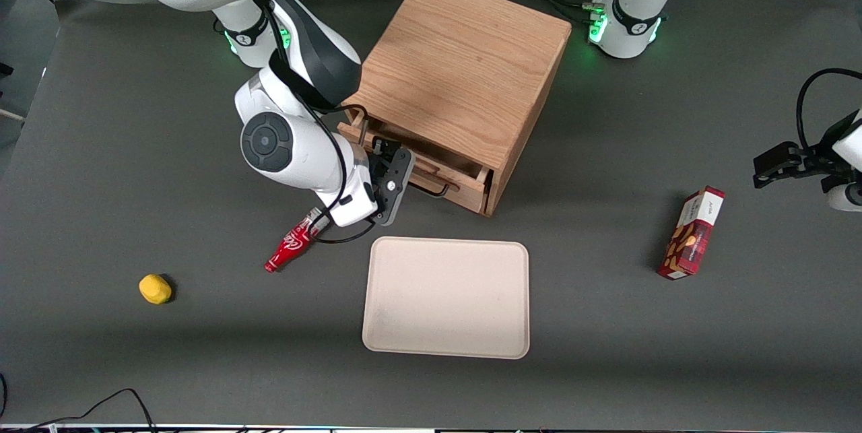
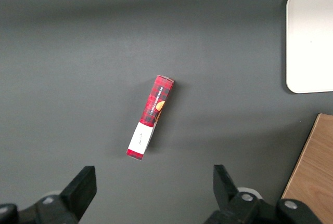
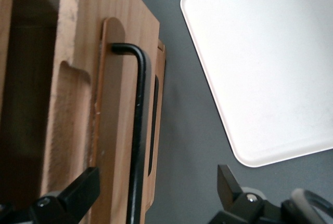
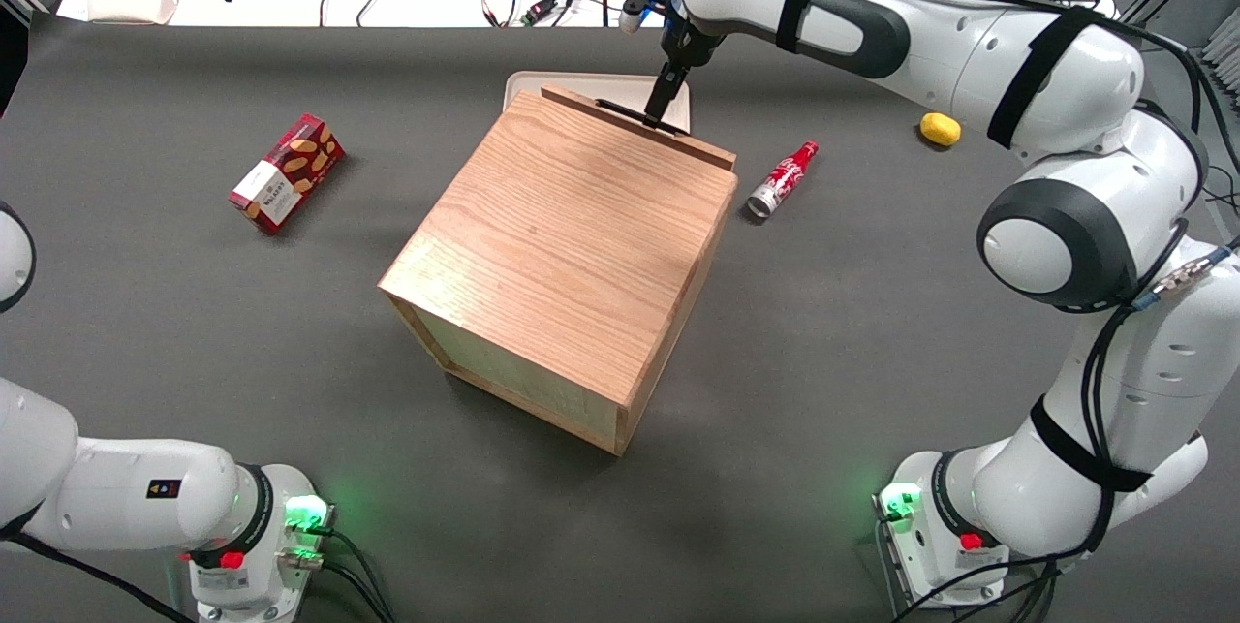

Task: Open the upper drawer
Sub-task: 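Lower the right gripper and hook it onto the drawer handle, then pull the drawer handle outward from the cabinet with the right gripper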

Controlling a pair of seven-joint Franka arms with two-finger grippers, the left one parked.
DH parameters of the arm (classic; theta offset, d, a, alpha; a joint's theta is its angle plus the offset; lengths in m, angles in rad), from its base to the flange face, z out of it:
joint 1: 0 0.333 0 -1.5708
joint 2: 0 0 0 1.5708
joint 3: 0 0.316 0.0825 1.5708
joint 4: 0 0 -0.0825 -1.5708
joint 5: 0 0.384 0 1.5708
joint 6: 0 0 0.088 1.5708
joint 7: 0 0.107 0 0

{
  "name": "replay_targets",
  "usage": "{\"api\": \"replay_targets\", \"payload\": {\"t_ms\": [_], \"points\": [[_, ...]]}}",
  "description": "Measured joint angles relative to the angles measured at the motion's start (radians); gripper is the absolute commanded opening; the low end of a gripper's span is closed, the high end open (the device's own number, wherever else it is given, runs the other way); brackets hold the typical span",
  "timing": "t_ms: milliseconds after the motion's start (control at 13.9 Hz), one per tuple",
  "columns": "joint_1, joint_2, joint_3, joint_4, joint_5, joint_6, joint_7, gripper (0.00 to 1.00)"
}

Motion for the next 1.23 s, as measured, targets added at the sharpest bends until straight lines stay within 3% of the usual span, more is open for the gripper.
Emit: {"api": "replay_targets", "payload": {"t_ms": [577, 1227], "points": [[-0.003, 0.097, -0.014, 0.081, -0.007, 0.059, -0.031, 1.0], [-0.013, 0.184, -0.161, 0.238, -0.02, 0.059, -0.192, 1.0]]}}
